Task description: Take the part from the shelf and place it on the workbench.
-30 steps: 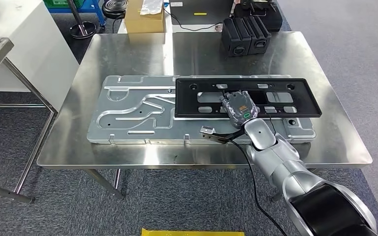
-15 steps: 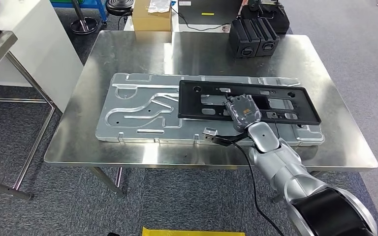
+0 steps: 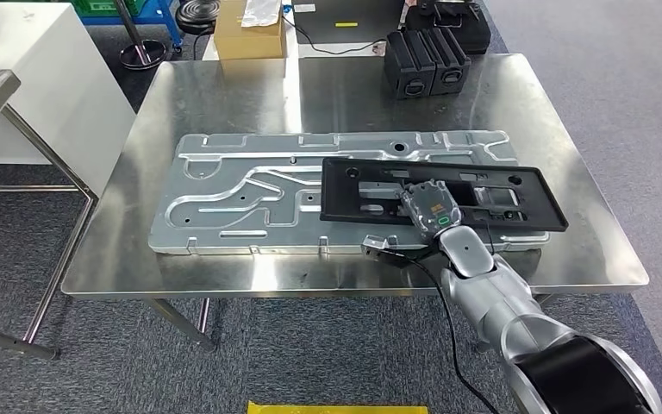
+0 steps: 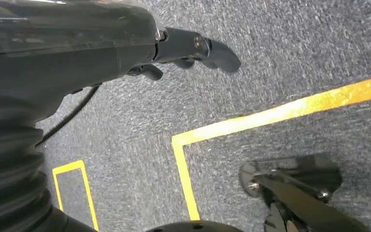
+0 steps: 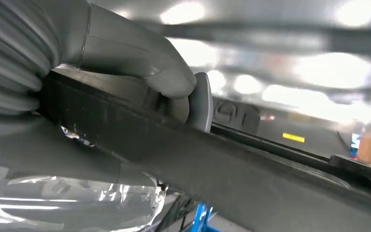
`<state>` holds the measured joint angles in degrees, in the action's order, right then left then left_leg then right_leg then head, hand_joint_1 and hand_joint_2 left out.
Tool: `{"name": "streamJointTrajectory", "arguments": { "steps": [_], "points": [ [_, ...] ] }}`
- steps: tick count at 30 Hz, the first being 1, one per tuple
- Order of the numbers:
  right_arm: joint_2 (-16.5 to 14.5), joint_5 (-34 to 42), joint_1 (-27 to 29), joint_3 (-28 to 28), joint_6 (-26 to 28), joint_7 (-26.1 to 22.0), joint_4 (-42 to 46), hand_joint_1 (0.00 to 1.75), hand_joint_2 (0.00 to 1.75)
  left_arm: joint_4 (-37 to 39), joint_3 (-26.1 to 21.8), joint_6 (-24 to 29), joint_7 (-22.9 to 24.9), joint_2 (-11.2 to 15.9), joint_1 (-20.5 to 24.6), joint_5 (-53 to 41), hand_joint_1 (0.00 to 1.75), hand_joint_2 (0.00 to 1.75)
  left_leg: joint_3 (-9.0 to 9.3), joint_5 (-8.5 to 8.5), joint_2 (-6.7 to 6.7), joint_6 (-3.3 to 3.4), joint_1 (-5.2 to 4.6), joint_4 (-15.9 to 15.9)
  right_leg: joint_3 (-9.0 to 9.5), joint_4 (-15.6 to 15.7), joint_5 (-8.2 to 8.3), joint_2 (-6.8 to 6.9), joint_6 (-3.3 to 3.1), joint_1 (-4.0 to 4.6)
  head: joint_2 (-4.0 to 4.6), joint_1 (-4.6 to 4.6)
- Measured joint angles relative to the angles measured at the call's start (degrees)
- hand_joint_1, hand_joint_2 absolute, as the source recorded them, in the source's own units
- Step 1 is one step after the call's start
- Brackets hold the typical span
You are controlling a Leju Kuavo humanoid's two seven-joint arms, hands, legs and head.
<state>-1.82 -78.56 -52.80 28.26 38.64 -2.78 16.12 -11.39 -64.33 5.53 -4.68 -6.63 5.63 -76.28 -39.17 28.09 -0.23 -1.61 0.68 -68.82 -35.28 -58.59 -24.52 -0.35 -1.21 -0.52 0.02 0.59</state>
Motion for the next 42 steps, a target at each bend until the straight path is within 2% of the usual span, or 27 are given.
{"name": "streamJointTrajectory", "arguments": {
  "steps": [2, 3, 6, 8, 10, 11, 12, 13, 14, 16, 17, 18, 21, 23, 24, 26, 27, 28, 29, 30, 31, 33, 34, 37, 38, 40, 42],
  "points": [
    [0.13, 0.4, 0.49, -0.27, 0.03, 0.03, -0.12, 1.75, 1.75, 0.0, 0.03, 0.05, -0.32, 0.46, -0.2, -0.14, 0.0, 1.75, 3.49, -2.6, -0.04, 0.36, -0.08, 7.09, -0.13, -0.48, -0.34, -0.07, 0.38, 0.2, 0.0, 0.01],
    [0.27, 0.59, 0.74, -0.45, 0.05, 0.03, -0.18, 1.75, 1.75, 0.0, 0.06, 0.07, -0.48, 0.62, -0.27, -0.24, 0.0, 1.75, 4.35, -2.96, -0.08, 0.57, -0.14, 8.95, -0.22, -0.63, -0.4, -0.08, 0.61, 0.29, 0.0, 0.03],
    [0.76, 0.9, 1.68, -0.86, 0.11, -0.06, -0.43, 1.75, 1.75, 0.0, 0.23, 0.1, -0.95, 1.12, -0.6, -0.47, 0.0, 1.75, 4.59, -3.0, -0.06, 1.38, -0.16, 9.85, -0.34, -0.61, -0.35, -0.09, 1.39, 0.32, 0.0, 0.02],
    [1.16, 1.09, 2.14, -1.03, 0.11, -0.25, -0.55, 0.87, 1.75, 0.0, 0.32, 0.11, -1.36, 1.42, -0.73, -0.41, 0.0, 1.75, 4.72, -3.33, 0.1, 2.1, 0.01, 10.28, -1.17, -2.48, -1.79, -0.02, 1.97, 0.22, 0.0, 0.16],
    [1.48, 1.54, 2.62, -1.31, 0.14, -0.42, -0.62, 0.0, 1.75, 0.0, 0.37, 0.15, -1.66, 1.75, -0.74, -0.31, 0.0, 1.75, 4.75, -3.47, 0.24, 2.48, 0.1, 10.48, -3.98, -8.71, -5.23, 0.06, 2.4, 0.03, 0.0, 0.35],
    [1.57, 1.78, 2.94, -1.49, 0.24, -0.47, -0.64, 0.0, 1.75, 0.0, 0.38, 0.26, -1.76, 1.92, -0.75, -0.19, 0.0, 1.31, 4.75, -3.47, 0.27, 2.52, 0.09, 10.47, -5.78, -12.54, -6.86, 0.06, 2.57, -0.07, 0.0, 0.38],
    [1.64, 1.96, 3.24, -1.68, 0.37, -0.52, -0.66, 0.0, 1.75, 0.0, 0.38, 0.43, -1.84, 2.05, -0.79, -0.03, 0.0, 0.87, 4.77, -3.45, 0.28, 2.53, 0.1, 10.47, -7.16, -15.39, -7.7, 0.07, 2.72, -0.19, 0.0, 0.38],
    [1.69, 2.08, 3.46, -1.86, 0.52, -0.55, -0.67, 0.0, 1.75, 0.0, 0.38, 0.67, -1.9, 2.15, -0.83, 0.18, 0.0, 0.44, 4.82, -3.42, 0.28, 2.51, 0.11, 10.46, -7.7, -16.38, -7.5, 0.09, 2.82, -0.32, 0.0, 0.39],
    [1.74, 2.19, 3.55, -2.08, 0.67, -0.58, -0.67, 0.0, 1.75, 0.0, 0.37, 0.94, -1.96, 2.2, -0.87, 0.36, 0.0, 0.0, 4.93, -3.37, 0.28, 2.45, 0.14, 10.45, -7.05, -15.02, -6.22, 0.13, 2.86, -0.45, 0.0, 0.39],
    [1.81, 2.37, 3.5, -2.5, 0.9, -0.59, -0.6, 0.0, 1.75, 0.0, 0.36, 1.54, -2.0, 2.23, -0.92, 0.47, 0.0, 0.0, 5.19, -3.22, 0.25, 2.17, 0.21, 10.41, -3.19, -7.35, -2.5, 0.27, 2.76, -0.68, 0.0, 0.4],
    [1.84, 2.44, 3.43, -2.69, 1.08, -0.59, -0.57, 0.0, 1.75, 0.0, 0.36, 1.84, -2.0, 2.24, -0.9, 0.43, 0.0, 0.0, 5.27, -3.12, 0.18, 1.92, 0.17, 10.35, -1.34, -3.71, -1.2, 0.3, 2.61, -0.61, 0.0, 0.38],
    [1.86, 2.5, 3.35, -2.86, 1.26, -0.61, -0.52, 0.0, 1.75, 0.0, 0.36, 2.07, -2.0, 2.26, -0.88, 0.38, 0.0, 0.0, 5.32, -3.06, 0.12, 1.61, 0.12, 10.32, -0.17, -1.38, -0.62, 0.3, 2.41, -0.49, 0.0, 0.36],
    [1.9, 2.64, 3.09, -3.57, 1.61, -0.71, -0.41, 0.0, 1.75, 0.0, 0.36, 2.36, -2.1, 2.35, -0.88, 0.22, 0.0, 0.0, 5.54, -3.06, -0.01, 0.54, 0.09, 10.57, 0.42, -0.2, -0.49, 0.21, 1.54, -0.1, 0.0, 0.32],
    [1.92, 2.75, 2.83, -4.11, 1.69, -0.72, -0.35, 0.0, 1.75, 0.0, 0.36, 2.39, -2.47, 2.41, -0.9, 0.17, 0.0, 0.0, 5.17, -1.93, 0.01, 0.02, 0.24, 9.27, 0.74, 0.33, -0.16, 0.29, 0.72, -0.26, 0.0, 0.23],
    [1.98, 2.87, 2.72, -4.43, 1.72, -0.72, -0.31, 0.0, 1.75, 0.0, 0.36, 2.4, -2.74, 2.44, -0.9, 0.17, 0.0, 0.0, 4.26, -0.44, 0.02, -0.12, 0.3, 6.99, 0.86, 0.56, -0.02, 0.35, 0.37, -0.37, 0.0, 0.12],
    [2.15, 3.16, 2.62, -5.13, 1.73, -0.72, -0.25, 0.0, 1.75, 0.0, 0.36, 2.48, -3.15, 2.49, -0.94, 0.17, 0.0, 0.0, 1.17, 3.5, 0.04, -0.33, 0.37, -0.32, 0.83, 0.6, 0.05, 0.44, 0.0, -0.26, 0.0, -0.08],
    [2.35, 3.41, 2.62, -5.61, 1.73, -0.76, -0.2, 0.0, 1.75, 0.0, 0.36, 2.53, -3.37, 2.54, -1.0, 0.17, 0.0, 0.0, -0.27, 4.86, 0.04, -0.44, 0.39, -3.72, 0.79, 0.56, 0.05, 0.45, -0.05, -0.2, 0.0, -0.08],
    [2.53, 3.66, 2.61, -6.11, 1.73, -0.85, -0.14, 0.0, 1.75, 0.0, 0.36, 2.59, -3.6, 2.58, -1.06, 0.19, 0.0, 0.0, -1.01, 5.29, 0.04, -0.52, 0.4, -5.59, 0.75, 0.51, 0.05, 0.44, -0.06, -0.17, 0.0, -0.08],
    [2.79, 4.03, 2.6, -6.71, 1.73, -0.98, -0.05, 0.0, 1.75, 0.0, 0.36, 2.66, -3.88, 2.63, -1.1, 0.23, 0.0, 0.0, -0.79, 4.68, 0.05, -0.55, 0.43, -5.45, 0.73, 0.42, 0.05, 0.43, -0.03, -0.17, 0.0, -0.08],
    [3.07, 4.43, 2.58, -7.35, 1.73, -1.16, 0.12, 0.0, 1.75, 0.0, 0.36, 2.72, -4.17, 2.66, -1.11, 0.27, 0.0, 0.0, 0.52, 3.12, 0.06, -0.54, 0.47, -3.06, 0.73, 0.29, 0.02, 0.42, 0.04, -0.2, 0.0, -0.08],
    [3.3, 4.87, 2.55, -8.05, 1.72, -1.37, 0.33, 0.0, 1.75, 0.0, 0.36, 2.8, -4.43, 2.69, -1.09, 0.32, 0.0, 0.0, 2.56, 1.17, 0.06, -0.5, 0.55, 0.86, 0.7, 0.08, -0.04, 0.4, 0.2, -0.22, 0.0, -0.1],
    [3.95, 5.93, 2.48, -9.63, 1.7, -1.96, 0.75, 0.0, 1.75, 0.0, 0.36, 2.93, -4.93, 2.75, -0.98, 0.47, 0.0, 0.0, 5.9, -1.12, 0.0, -0.14, 0.52, 7.61, 0.41, -0.49, -0.22, 0.37, 0.8, -0.03, 0.0, -0.08],
    [4.26, 6.48, 2.44, -10.41, 1.69, -2.25, 0.86, 0.0, 1.75, 0.0, 0.36, 3.0, -5.17, 2.76, -0.96, 0.56, 0.0, 0.0, 6.54, -1.42, -0.05, 0.17, 0.47, 9.15, 0.24, -0.66, -0.21, 0.36, 1.16, 0.1, 0.0, -0.03],
    [5.17, 8.53, 2.11, -12.64, 0.93, -3.32, 0.9, 0.0, 1.75, 0.0, 0.36, 3.26, -5.93, 2.76, -1.02, 0.91, 0.0, 0.0, 6.25, -1.78, -0.08, 1.34, 0.27, 9.64, -0.1, -0.63, 0.05, 0.31, 2.18, -0.05, 0.0, 0.06],
    [5.46, 9.36, 1.89, -13.41, 0.23, -3.8, 0.9, 0.0, 1.75, 0.0, 0.36, 3.39, -6.21, 2.76, -0.97, 1.04, 0.0, 0.0, 6.2, -2.02, -0.03, 1.75, 0.29, 9.83, -0.4, -1.18, -0.42, 0.29, 2.46, -0.18, 0.0, 0.11],
    [5.92, 10.88, 1.31, -15.02, -1.74, -4.62, 0.88, 0.0, 1.75, 0.0, 0.34, 3.68, -6.79, 2.77, -0.77, 1.27, 0.0, 0.0, 6.03, -2.43, 0.07, 2.39, 0.4, 10.14, -2.55, -5.75, -3.3, 0.29, 2.93, -0.29, 0.0, 0.28],
    [6.18, 12.64, 0.94, -16.69, -4.36, -5.42, 0.79, 0.0, 1.75, 0.0, 0.31, 3.98, -7.49, 2.78, -0.64, 1.38, 0.0, 0.0, 5.77, -2.57, 0.06, 2.61, 0.3, 10.16, -6.19, -13.47, -6.85, 0.31, 3.2, -0.27, 0.0, 0.4]
  ]
}}
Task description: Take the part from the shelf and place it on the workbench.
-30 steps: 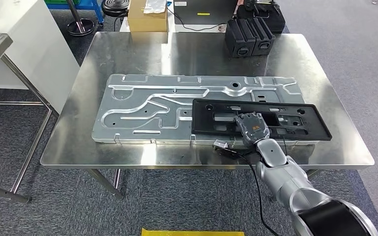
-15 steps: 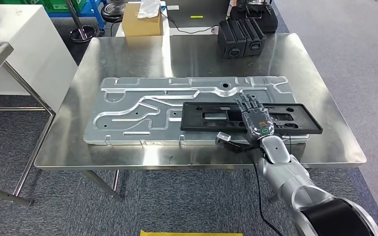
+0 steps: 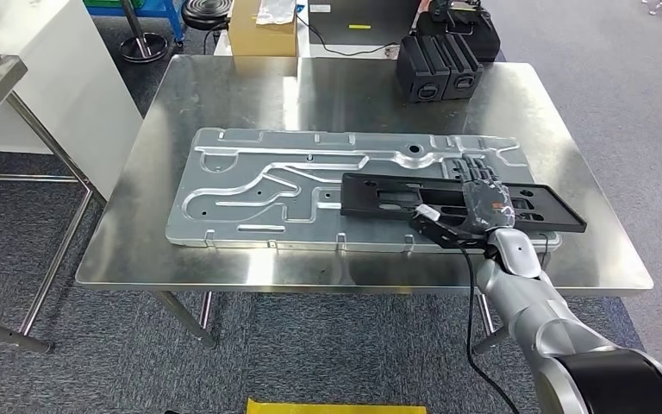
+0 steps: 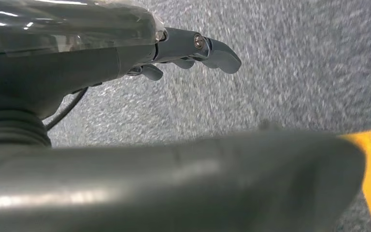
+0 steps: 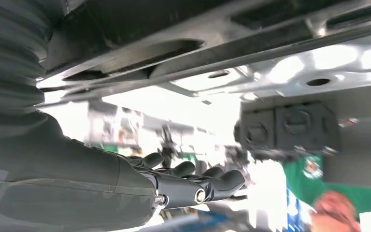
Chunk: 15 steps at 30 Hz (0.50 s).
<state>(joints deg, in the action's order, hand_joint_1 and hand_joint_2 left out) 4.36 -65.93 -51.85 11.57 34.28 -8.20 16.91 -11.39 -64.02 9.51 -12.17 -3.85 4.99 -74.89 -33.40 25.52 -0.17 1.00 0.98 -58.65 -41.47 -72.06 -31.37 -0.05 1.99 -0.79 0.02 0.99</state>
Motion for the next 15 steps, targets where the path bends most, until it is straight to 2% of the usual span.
{"name": "streamJointTrajectory", "arguments": {
  "steps": [1, 2, 3, 5, 6, 7, 8, 11, 13, 15],
  "points": [
    [0.09, 1.07, -0.01, -0.88, -1.41, -0.45, -0.1, 0.0, 1.75, 0.0, -0.03, 0.13, -0.35, 0.0, 0.02, 0.08, 0.0, 0.0, -0.05, -0.02, -0.02, 0.03, -0.06, -0.01, -1.32, -2.69, -0.7, 0.0, 0.02, 0.01, 0.0, 0.0],
    [0.15, 2.17, 0.0, -1.77, -2.79, -0.86, -0.2, 0.0, 1.75, 0.0, -0.07, 0.23, -0.7, 0.0, 0.04, 0.19, 0.0, 0.0, -0.04, -0.01, -0.05, 0.04, -0.13, -0.01, -1.68, -3.3, -0.24, 0.0, -0.06, 0.02, 0.0, 0.01],
    [0.21, 3.18, -0.03, -2.68, -4.08, -1.18, -0.27, 0.0, 1.75, 0.0, -0.1, 0.34, -1.08, 0.0, 0.09, 0.32, 0.0, 0.0, 0.03, 0.01, -0.09, 0.03, -0.2, -0.02, -0.89, -1.52, 1.29, 0.0, -0.27, 0.05, 0.0, 0.01],
    [0.35, 4.64, -0.27, -4.25, -5.91, -1.54, -0.32, 0.0, 1.75, 0.0, -0.14, 0.53, -1.74, -0.03, 0.3, 0.49, 0.0, 0.0, 0.23, 0.1, -0.12, -0.05, -0.36, -0.01, 2.98, 6.5, 5.31, 0.0, -1.0, 0.27, 0.0, -0.02],
    [0.46, 5.18, -0.46, -4.92, -6.52, -1.63, -0.32, 0.0, 1.75, 0.0, -0.15, 0.64, -2.05, -0.06, 0.49, 0.52, 0.0, 0.0, 0.24, 0.15, -0.12, -0.17, -0.47, -0.04, 4.67, 10.13, 6.59, 0.02, -1.34, 0.47, 0.0, -0.03],
    [0.62, 5.6, -0.64, -5.5, -6.9, -1.68, -0.32, 0.0, 1.75, 0.0, -0.15, 0.75, -2.29, -0.09, 0.7, 0.55, 0.0, 0.0, 0.19, 0.17, -0.12, -0.36, -0.53, -0.03, 5.69, 12.38, 7.13, 0.04, -1.6, 0.67, 0.0, -0.04],
    [0.8, 5.99, -0.77, -6.08, -7.16, -1.68, -0.32, 0.0, 1.75, 0.0, -0.16, 0.84, -2.48, -0.11, 0.89, 0.61, 0.0, 0.0, 0.12, 0.16, -0.11, -0.61, -0.54, 0.03, 6.02, 13.26, 7.07, 0.06, -1.77, 0.87, 0.0, -0.06],
    [1.23, 6.85, -0.88, -7.53, -7.45, -1.69, -0.3, 0.0, 1.75, 0.0, -0.18, 0.95, -3.01, -0.07, 1.32, 0.91, 0.0, 0.0, -0.03, 0.57, -0.06, -1.56, -0.48, -0.28, 6.27, 14.11, 7.5, 0.1, -2.38, 0.65, 0.0, -0.07],
    [1.29, 7.23, -0.97, -8.4, -7.47, -1.72, -0.27, 0.0, 1.75, 0.0, -0.26, 0.93, -3.25, -0.03, 1.66, 1.24, 0.0, 0.0, -1.65, 3.11, -0.03, -2.05, -0.45, -4.2, 6.57, 14.78, 7.85, 0.17, -2.87, 0.28, 0.0, -0.15],
    [1.31, 7.34, -1.02, -9.12, -7.49, -1.74, -0.31, 0.0, 1.75, 0.0, -0.47, 0.7, -2.91, -0.04, 1.93, 1.76, 0.0, 0.0, -5.04, 6.99, -0.04, -2.39, -0.31, -11.83, 6.52, 14.78, 7.92, 0.22, -3.05, 0.32, 0.0, -0.19]
  ]
}}
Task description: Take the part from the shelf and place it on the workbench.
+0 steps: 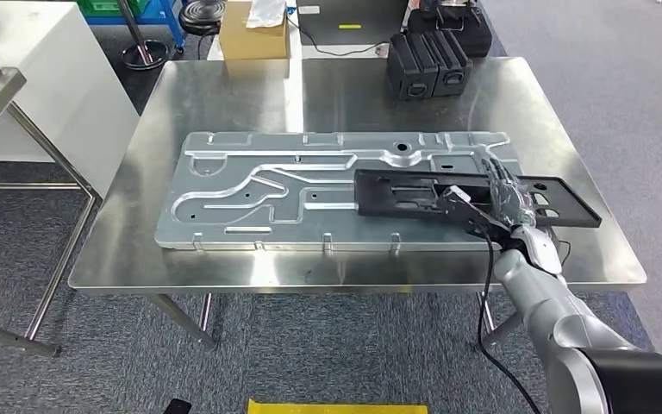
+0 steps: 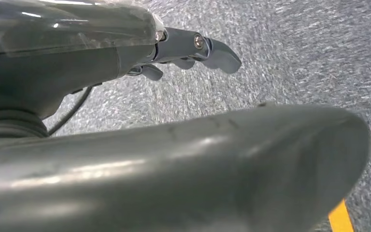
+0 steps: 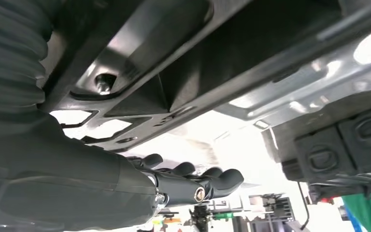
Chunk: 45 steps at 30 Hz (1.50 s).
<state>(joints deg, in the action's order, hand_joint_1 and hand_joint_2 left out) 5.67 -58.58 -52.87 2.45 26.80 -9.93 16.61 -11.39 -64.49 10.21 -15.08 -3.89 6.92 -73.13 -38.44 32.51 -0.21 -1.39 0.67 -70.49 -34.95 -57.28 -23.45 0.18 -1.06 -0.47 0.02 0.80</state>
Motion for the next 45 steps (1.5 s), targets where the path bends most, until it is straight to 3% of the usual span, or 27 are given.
{"name": "streamJointTrajectory", "arguments": {
  "steps": [2, 3, 5, 7, 11, 12, 14, 16, 17, 19, 22, 24, 26, 27, 28, 30, 31, 32, 33, 34, 36, 38, 39, 41, 42, 43, 45],
  "points": [
    [0.02, -0.01, 0.09, -0.6, -0.03, 0.05, -0.07, 0.0, 1.75, 0.0, -0.31, -0.61, 0.9, 0.01, 0.08, 0.52, 0.0, 0.0, -1.98, 1.13, 0.01, -0.28, 0.1, -4.41, -0.09, -0.2, 0.08, 0.0, 0.01, -0.04, 0.0, 0.01],
    [0.03, -0.01, 0.13, -0.85, -0.04, 0.09, -0.09, 0.0, 1.75, 0.0, -0.45, -0.9, 1.31, 0.01, 0.12, 0.76, 0.0, 0.0, -1.42, -0.01, 0.01, -0.36, 0.16, -3.32, -0.15, -0.36, 0.09, -0.04, 0.05, -0.09, 0.0, 0.01],
    [0.09, -0.01, 0.12, -1.28, -0.03, 0.14, -0.1, 0.0, 1.75, 0.0, -0.67, -1.24, 1.83, 0.02, 0.33, 1.06, 0.0, 0.0, 2.1, -3.88, 0.03, -0.38, 0.34, 4.08, -0.35, -0.9, -0.04, -0.12, 0.31, -0.21, 0.0, 0.0],
    [0.34, 0.11, 0.03, -1.8, -0.02, 0.1, -0.1, 0.0, 1.75, 0.0, -0.78, -1.36, 2.06, 0.02, 0.64, 1.14, 0.0, 0.0, 4.73, -6.12, -0.09, -0.02, 0.3, 9.91, -0.87, -1.66, -0.17, -0.19, 0.9, -0.05, 0.0, 0.05],
    [0.96, 0.39, 0.02, -2.82, -0.04, -0.05, -0.1, 0.0, 1.75, 0.0, -0.81, -1.33, 2.19, -0.01, 0.93, 1.16, 0.0, 0.0, 4.52, -7.22, -0.15, 1.59, 0.04, 11.15, -1.71, -2.06, -0.09, -0.26, 2.38, -0.15, 0.0, 0.11],
    [1.14, 0.43, 0.02, -3.0, -0.04, -0.07, -0.1, 0.0, 1.75, 0.0, -0.81, -1.33, 2.19, -0.02, 1.09, 1.16, 0.0, 0.0, 4.26, -7.64, -0.1, 2.1, 0.08, 11.39, -2.18, -2.99, -1.2, -0.25, 2.68, -0.27, 0.0, 0.17],
    [1.5, 0.51, -0.03, -3.42, -0.05, -0.07, -0.11, 0.0, 1.75, 0.0, -0.81, -1.34, 2.14, -0.04, 1.36, 1.17, 0.0, 0.0, 3.49, -8.48, -0.06, 2.81, 0.14, 11.66, -4.15, -8.17, -5.53, -0.22, 3.11, -0.38, 0.0, 0.35],
    [1.74, 0.59, -0.02, -3.74, -0.07, -0.05, -0.17, 0.0, 1.75, 0.0, -0.83, -1.36, 2.04, -0.03, 1.43, 1.25, 0.0, 0.0, 2.49, -9.19, -0.06, 2.96, 0.05, 11.66, -6.34, -15.09, -9.56, -0.21, 3.37, -0.39, 0.0, 0.4],
    [1.79, 0.62, 0.01, -3.85, -0.08, -0.05, -0.21, 0.0, 1.75, 0.0, -0.84, -1.36, 1.98, -0.03, 1.46, 1.3, 0.0, 0.0, 1.97, -9.57, -0.06, 2.93, 0.01, 11.64, -6.5, -16.8, -10.2, -0.21, 3.42, -0.39, 0.0, 0.4],
    [1.87, 0.69, 0.02, -4.04, -0.09, -0.06, -0.26, 0.0, 1.75, 0.0, -0.86, -1.35, 1.84, -0.03, 1.56, 1.37, 0.0, 0.0, 0.99, -10.33, -0.06, 2.75, -0.04, 11.63, -3.78, -14.37, -8.73, -0.2, 3.25, -0.38, 0.0, 0.4],
    [1.93, 0.76, -0.36, -4.16, -0.08, -0.09, -0.14, 0.0, 1.75, 0.0, -0.87, -1.35, 1.62, -0.1, 1.73, 1.41, 0.0, 0.0, 0.09, -11.45, -0.08, 2.08, -0.12, 11.64, 3.6, -3.58, -5.83, -0.26, 2.37, 0.02, 0.0, 0.35],
    [2.06, 0.74, -0.69, -4.28, -0.05, -0.09, -0.05, 0.0, 1.75, 0.0, -0.88, -1.34, 1.32, -0.15, 1.86, 1.6, 0.0, 0.0, -0.09, -12.28, -0.11, 1.39, -0.1, 11.88, 4.86, -1.02, -5.48, -0.31, 1.83, 0.44, 0.0, 0.46],
    [2.17, 0.72, -0.88, -4.43, -0.05, -0.09, -0.05, 0.0, 1.75, 0.0, -0.91, -1.23, 0.8, -0.13, 1.92, 1.9, 0.0, 0.0, -0.25, -12.75, -0.18, 0.67, -0.07, 12.11, 4.38, -0.69, -4.55, -0.21, 1.16, 0.38, 0.0, 0.64],
    [2.19, 0.71, -0.95, -4.48, -0.05, -0.12, -0.06, 0.0, 1.75, 0.0, -0.94, -1.14, 0.49, -0.11, 1.95, 2.03, 0.0, 0.0, -0.64, -11.83, -0.18, 0.39, -0.07, 11.51, 4.01, -0.5, -3.94, -0.11, 0.71, 0.25, 0.0, 0.57],
    [2.19, 0.68, -1.0, -4.53, -0.05, -0.16, -0.06, 0.0, 1.75, 0.0, -0.97, -1.06, 0.19, -0.09, 1.99, 2.13, 0.0, 0.0, -1.28, -9.92, -0.17, 0.17, -0.06, 9.9, 3.52, -0.24, -3.25, 0.0, 0.26, 0.09, 0.0, 0.44],
    [2.2, 0.62, -1.06, -4.74, -0.04, -0.24, -0.07, 0.0, 1.75, 0.0, -1.01, -0.97, -0.35, -0.06, 2.18, 2.22, 0.0, 0.0, -3.23, -4.25, -0.09, -0.11, 0.07, 3.27, 2.17, -0.17, -2.02, 0.11, -0.3, 0.03, 0.0, 0.19],
    [2.2, 0.6, -1.03, -4.88, -0.05, -0.26, -0.08, 0.0, 1.75, 0.0, -1.01, -0.95, -0.52, -0.04, 2.28, 2.23, 0.0, 0.0, -4.03, -2.2, -0.08, -0.25, 0.11, -0.52, 1.39, -0.23, -1.45, 0.13, -0.37, 0.08, 0.0, 0.12],
    [2.21, 0.6, -0.98, -5.01, -0.06, -0.27, -0.09, 0.0, 1.75, 0.0, -1.01, -0.93, -0.65, -0.02, 2.38, 2.24, 0.0, 0.0, -4.32, -1.34, -0.08, -0.37, 0.11, -3.36, 0.58, -0.33, -0.89, 0.13, -0.35, 0.13, 0.0, 0.13],
    [2.25, 0.6, -0.92, -5.1, -0.06, -0.29, -0.09, 0.0, 1.75, 0.0, -1.01, -0.92, -0.7, 0.03, 2.47, 2.25, 0.0, 0.0, -3.68, -1.79, -0.08, -0.42, 0.11, -4.36, -0.26, -0.48, -0.35, 0.12, -0.28, 0.15, 0.0, 0.11],
    [2.3, 0.6, -0.87, -5.15, -0.07, -0.3, -0.1, 0.0, 1.75, 0.0, -1.01, -0.92, -0.73, 0.08, 2.55, 2.25, 0.0, 0.0, -2.0, -3.1, -0.08, -0.39, 0.11, -3.23, -1.08, -0.69, 0.14, 0.1, -0.17, 0.15, 0.0, 0.11],
    [2.43, 0.59, -0.82, -5.23, -0.05, -0.33, -0.08, 0.0, 1.75, -0.01, -1.01, -0.92, -0.76, 0.2, 2.81, 2.24, 0.0, 0.0, 3.59, -4.96, -0.08, -0.04, 0.05, 3.78, -2.49, -1.29, 0.91, 0.06, 0.19, 0.19, 0.0, 0.08],
    [2.59, 0.56, -0.81, -5.29, -0.04, -0.35, -0.05, 0.0, 1.75, -0.02, -1.01, -0.9, -0.79, 0.29, 3.15, 2.2, 0.0, 0.0, 7.67, -4.4, -0.14, 0.48, -0.19, 10.03, -3.23, -1.76, 1.56, 0.08, 0.77, 0.25, 0.0, 0.15],
    [2.67, 0.52, -0.8, -5.32, -0.03, -0.36, -0.05, 0.0, 1.75, -0.02, -1.0, -0.89, -0.76, 0.32, 3.27, 2.17, 0.0, 0.0, 8.31, -3.95, -0.16, 0.79, -0.37, 11.34, -3.38, -1.77, 1.97, 0.11, 1.14, 0.26, 0.0, 0.08],
    [2.89, 0.49, -0.69, -5.42, 0.02, -0.39, -0.09, 0.0, 1.75, -0.02, -0.99, -0.83, -0.63, 0.31, 3.3, 2.13, 0.0, 0.0, 7.95, -4.8, -0.1, 1.54, -0.37, 11.91, -3.53, -1.61, 2.65, 0.12, 1.9, 0.16, 0.0, -0.02],
    [3.09, 0.53, -0.6, -5.51, 0.06, -0.43, -0.09, 0.0, 1.75, -0.02, -0.99, -0.8, -0.55, 0.29, 3.31, 2.12, 0.0, 0.0, 7.63, -5.47, -0.01, 1.96, -0.27, 12.13, -3.83, -1.93, 2.06, 0.06, 2.27, 0.09, 0.0, -0.05],
    [3.31, 0.6, -0.52, -5.65, 0.09, -0.48, -0.1, 0.0, 1.75, -0.02, -0.98, -0.78, -0.5, 0.27, 3.32, 2.12, 0.0, 0.0, 7.11, -6.22, 0.08, 2.38, -0.13, 12.41, -4.36, -3.13, 0.48, -0.02, 2.61, 0.0, 0.0, 0.14],
    [3.76, 0.74, -0.37, -5.97, 0.16, -0.56, -0.1, 0.0, 1.75, -0.02, -0.97, -0.68, -0.45, 0.26, 3.32, 2.12, 0.0, 0.0, 5.56, -7.66, 0.19, 2.86, -0.06, 12.61, -6.27, -8.95, -5.01, -0.13, 3.27, -0.23, 0.0, 0.44]
  ]
}}
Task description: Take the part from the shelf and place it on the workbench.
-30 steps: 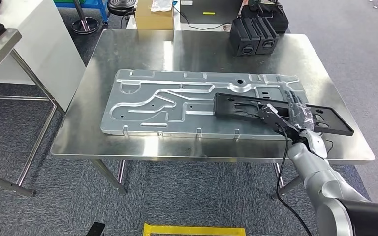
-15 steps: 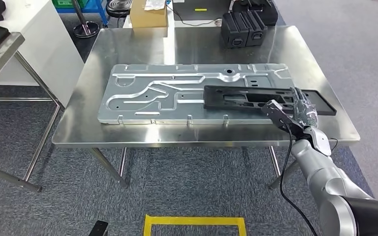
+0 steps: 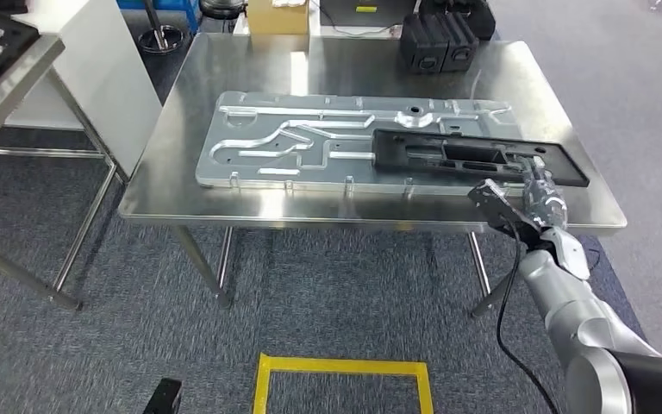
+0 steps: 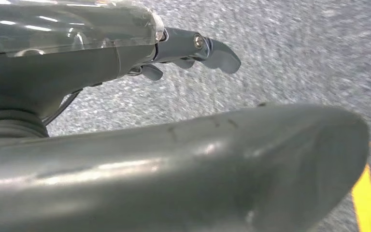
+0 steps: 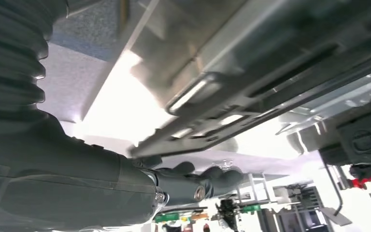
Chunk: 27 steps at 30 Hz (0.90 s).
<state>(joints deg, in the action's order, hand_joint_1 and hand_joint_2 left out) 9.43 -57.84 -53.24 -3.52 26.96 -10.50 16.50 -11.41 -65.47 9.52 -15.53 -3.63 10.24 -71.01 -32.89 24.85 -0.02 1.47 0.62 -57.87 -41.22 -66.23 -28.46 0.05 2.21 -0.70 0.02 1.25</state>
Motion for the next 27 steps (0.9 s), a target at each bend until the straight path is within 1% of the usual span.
{"name": "streamJointTrajectory", "arguments": {
  "steps": [1, 2, 3, 4, 5, 6, 7, 8, 9, 10, 11, 12, 13, 14, 15, 16, 17, 18, 19, 20, 21, 22, 23, 24, 25, 26, 27],
  "points": [
    [0.14, 0.06, 0.13, -0.15, 0.02, -0.01, -0.01, 0.0, 1.75, 0.0, 0.01, 0.05, 0.01, 0.01, -0.02, 0.0, 0.0, 0.0, -0.94, -0.68, 0.03, 0.08, -0.01, -0.03, -0.95, -3.8, -2.36, -0.01, 0.26, -0.07, 0.0, 0.13],
    [0.29, 0.1, 0.3, -0.29, 0.04, -0.02, -0.01, 0.0, 1.75, 0.0, 0.02, 0.09, 0.03, 0.01, -0.05, -0.01, 0.0, 0.0, -1.89, -1.36, 0.04, 0.04, -0.01, -0.09, -1.48, -6.98, -3.55, -0.01, 0.46, -0.14, 0.0, 0.15],
    [0.4, 0.13, 0.46, -0.41, 0.04, -0.02, -0.02, 0.0, 1.75, 0.0, 0.02, 0.11, 0.05, 0.01, -0.06, -0.01, 0.0, 0.0, -2.82, -2.0, 0.05, -0.02, -0.01, -0.16, -1.26, -8.64, -3.35, -0.01, 0.56, -0.19, 0.0, 0.15],
    [0.51, 0.16, 0.56, -0.52, 0.03, -0.02, -0.02, 0.0, 1.75, 0.0, 0.03, 0.11, 0.07, 0.01, -0.07, -0.02, 0.0, 0.0, -3.73, -2.62, 0.05, -0.13, -0.01, -0.26, -0.07, -8.37, -2.09, 0.0, 0.57, -0.22, 0.0, 0.16],
    [0.59, 0.17, 0.58, -0.61, 0.03, -0.02, -0.01, 0.0, 1.75, 0.0, 0.04, 0.11, 0.08, 0.0, -0.08, -0.02, 0.0, 0.0, -4.55, -3.2, 0.05, -0.28, 0.0, -0.37, 2.15, -6.12, -0.53, 0.0, 0.5, -0.25, 0.0, 0.16],
    [0.65, 0.19, 0.53, -0.67, 0.03, -0.02, 0.03, 0.0, 1.75, 0.0, 0.05, 0.11, 0.09, 0.0, -0.08, -0.02, 0.0, 0.0, -5.24, -3.75, 0.04, -0.5, -0.02, -0.48, 5.18, -2.38, 0.22, -0.01, 0.31, -0.24, 0.0, 0.15],
    [0.7, 0.19, 0.45, -0.7, 0.02, -0.04, 0.08, 0.0, 1.75, 0.0, 0.07, 0.11, 0.1, 0.0, -0.06, -0.02, 0.0, 0.0, -5.77, -4.28, 0.03, -0.76, -0.08, -0.58, 8.25, 2.01, 0.09, -0.05, 0.0, -0.12, 0.0, 0.12],
    [0.75, 0.17, 0.4, -0.72, 0.02, -0.06, 0.12, 0.0, 1.75, 0.0, 0.08, 0.11, 0.09, 0.0, -0.03, -0.02, 0.0, 0.0, -6.03, -4.84, 0.02, -1.07, -0.14, -0.51, 10.49, 5.35, -0.38, -0.08, -0.37, 0.04, 0.0, 0.05],
    [0.82, 0.18, 0.35, -0.75, 0.01, -0.08, 0.15, 0.0, 1.75, 0.0, 0.09, 0.11, 0.09, 0.0, 0.0, -0.02, 0.0, 0.0, -6.16, -5.38, 0.0, -1.39, -0.17, -0.37, 11.74, 7.53, -1.02, -0.12, -0.75, 0.22, 0.0, 0.09],
    [0.88, 0.17, 0.33, -0.78, 0.01, -0.11, 0.15, 0.0, 1.75, 0.0, 0.09, 0.11, 0.1, 0.0, 0.01, -0.02, 0.0, 0.0, -6.2, -5.97, -0.02, -1.75, -0.17, -0.12, 11.95, 8.37, -1.02, -0.14, -1.14, 0.39, 0.0, 0.11],
    [0.93, 0.18, 0.35, -0.8, 0.01, -0.15, 0.12, 0.0, 1.75, 0.0, 0.09, 0.11, 0.11, 0.0, -0.04, -0.02, 0.0, 0.0, -6.3, -6.41, -0.07, -2.11, -0.15, 0.12, 11.58, 8.35, -0.43, -0.08, -1.58, 0.3, 0.0, 0.17],
    [0.96, 0.2, 0.33, -0.82, 0.02, -0.21, 0.1, 0.0, 1.75, 0.0, 0.1, 0.11, 0.2, 0.01, -0.12, -0.02, 0.0, 0.0, -6.64, -6.0, -0.11, -2.42, -0.1, -0.13, 11.15, 8.52, 0.15, 0.02, -2.05, 0.2, 0.0, 0.22],
    [0.94, 0.25, 0.34, -0.84, 0.06, -0.35, 0.09, 0.0, 1.75, 0.0, 0.1, 0.11, 0.34, 0.0, -0.21, -0.02, 0.0, 0.0, -7.26, -4.48, -0.15, -2.65, -0.07, -1.22, 10.53, 8.61, 0.89, 0.14, -2.59, 0.09, 0.0, 0.1],
    [0.93, 0.32, 0.37, -0.86, 0.12, -0.54, 0.08, 0.0, 1.75, 0.0, 0.1, 0.11, 0.53, -0.02, -0.28, -0.02, 0.0, 0.0, -8.12, -1.92, -0.18, -2.82, -0.04, -3.45, 9.8, 8.72, 1.67, 0.24, -3.01, -0.02, 0.0, -0.05],
    [0.92, 0.41, 0.38, -0.9, 0.22, -0.76, 0.08, 0.0, 1.31, 0.0, 0.11, 0.11, 0.74, -0.05, -0.32, -0.03, 0.0, 0.0, -9.1, 1.26, -0.17, -2.93, 0.02, -6.75, 8.96, 8.7, 2.36, 0.3, -3.28, 0.07, 0.0, -0.19],
    [0.91, 0.58, 0.42, -0.96, 0.43, -1.08, 0.09, 0.0, 0.87, 0.0, 0.11, 0.11, 0.94, -0.09, -0.35, -0.07, 0.0, 0.0, -9.99, 4.03, -0.16, -3.05, 0.04, -10.67, 8.05, 8.67, 3.07, 0.3, -3.43, 0.17, 0.0, -0.31],
    [0.91, 0.87, 0.5, -1.09, 0.72, -1.55, 0.09, 0.0, 0.44, 0.0, 0.11, 0.11, 1.2, -0.12, -0.37, -0.1, 0.0, 0.0, -10.49, 5.54, -0.15, -3.15, 0.04, -14.27, 7.09, 8.62, 3.78, 0.29, -3.44, 0.28, 0.0, -0.33],
    [0.9, 1.38, 0.61, -1.33, 1.11, -2.24, 0.09, 0.0, 0.0, 0.0, 0.11, 0.11, 1.52, -0.13, -0.42, -0.13, 0.0, 0.0, -10.36, 5.66, -0.15, -3.19, 0.04, -16.68, 6.13, 8.53, 4.48, 0.29, -3.42, 0.4, 0.0, -0.33],
    [0.86, 2.17, 0.74, -1.69, 1.57, -3.39, 0.1, 0.0, 0.0, 0.0, 0.11, 0.11, 1.95, -0.13, -0.5, -0.15, 0.0, 0.0, -9.34, 4.59, -0.15, -3.12, 0.02, -17.28, 5.15, 8.4, 5.16, 0.27, -3.35, 0.5, 0.0, -0.35],
    [0.8, 3.19, 0.87, -2.19, 2.01, -4.91, 0.14, 0.0, 0.0, 0.0, 0.12, 0.11, 2.42, -0.13, -0.62, -0.16, 0.0, 0.0, -7.34, 3.02, -0.15, -2.94, 0.0, -15.85, 4.24, 8.21, 5.76, 0.25, -3.25, 0.59, 0.0, -0.34],
    [0.68, 4.32, 0.96, -2.79, 2.4, -6.61, 0.25, 0.0, 0.0, 0.0, 0.13, 0.11, 2.85, -0.13, -0.74, -0.17, 0.0, 0.0, -4.43, 2.14, -0.16, -2.65, -0.06, -12.56, 3.47, 7.96, 6.29, 0.23, -3.13, 0.64, 0.0, -0.36],
    [0.52, 5.51, 1.02, -3.46, 2.8, -8.51, 0.46, 0.0, 0.0, 0.0, 0.15, 0.13, 3.25, -0.14, -0.85, -0.22, 0.0, 0.0, -1.11, 2.35, -0.16, -2.34, -0.19, -8.17, 2.81, 7.68, 6.75, 0.21, -2.94, 0.73, 0.0, -0.36],
    [0.3, 6.73, 1.06, -4.19, 3.21, -10.41, 0.72, 0.0, 0.0, 0.0, 0.17, 0.17, 3.62, -0.15, -0.95, -0.29, 0.0, 0.0, 1.43, 3.06, -0.17, -2.04, -0.33, -4.52, 2.43, 7.54, 7.19, 0.23, -2.67, 0.78, 0.0, -0.32],
    [0.0, 7.98, 1.09, -4.96, 3.6, -12.31, 0.99, 0.0, 0.0, 0.0, 0.19, 0.22, 3.98, -0.19, -1.07, -0.37, 0.0, 0.0, 3.05, 3.94, -0.17, -1.76, -0.48, -1.82, 2.24, 7.5, 7.64, 0.27, -2.37, 0.76, 0.0, -0.33],
    [-0.41, 9.36, 1.16, -5.78, 3.95, -14.41, 1.28, 0.0, 0.0, 0.0, 0.21, 0.27, 4.37, -0.23, -1.25, -0.45, 0.0, 0.0, 3.59, 4.3, -0.17, -1.48, -0.63, -0.49, 2.18, 7.62, 8.14, 0.3, -2.03, 0.72, 0.0, -0.38],
    [-0.88, 10.81, 1.3, -6.61, 4.14, -16.6, 1.58, 0.0, 0.0, 0.02, 0.23, 0.3, 4.73, -0.35, -1.52, -0.51, 0.0, 0.0, 3.28, 3.82, -0.13, -1.15, -0.62, -0.23, 2.18, 7.91, 8.72, 0.3, -1.66, 0.72, 0.0, -0.43],
    [-1.36, 12.17, 1.5, -7.37, 4.19, -18.71, 1.88, 0.0, 0.0, 0.03, 0.25, 0.31, 5.01, -0.52, -1.74, -0.56, 0.0, 0.0, 3.1, 3.19, -0.02, -0.8, -0.52, 0.13, 2.06, 8.03, 8.93, 0.24, -1.38, 0.65, 0.0, -0.6]
  ]
}}
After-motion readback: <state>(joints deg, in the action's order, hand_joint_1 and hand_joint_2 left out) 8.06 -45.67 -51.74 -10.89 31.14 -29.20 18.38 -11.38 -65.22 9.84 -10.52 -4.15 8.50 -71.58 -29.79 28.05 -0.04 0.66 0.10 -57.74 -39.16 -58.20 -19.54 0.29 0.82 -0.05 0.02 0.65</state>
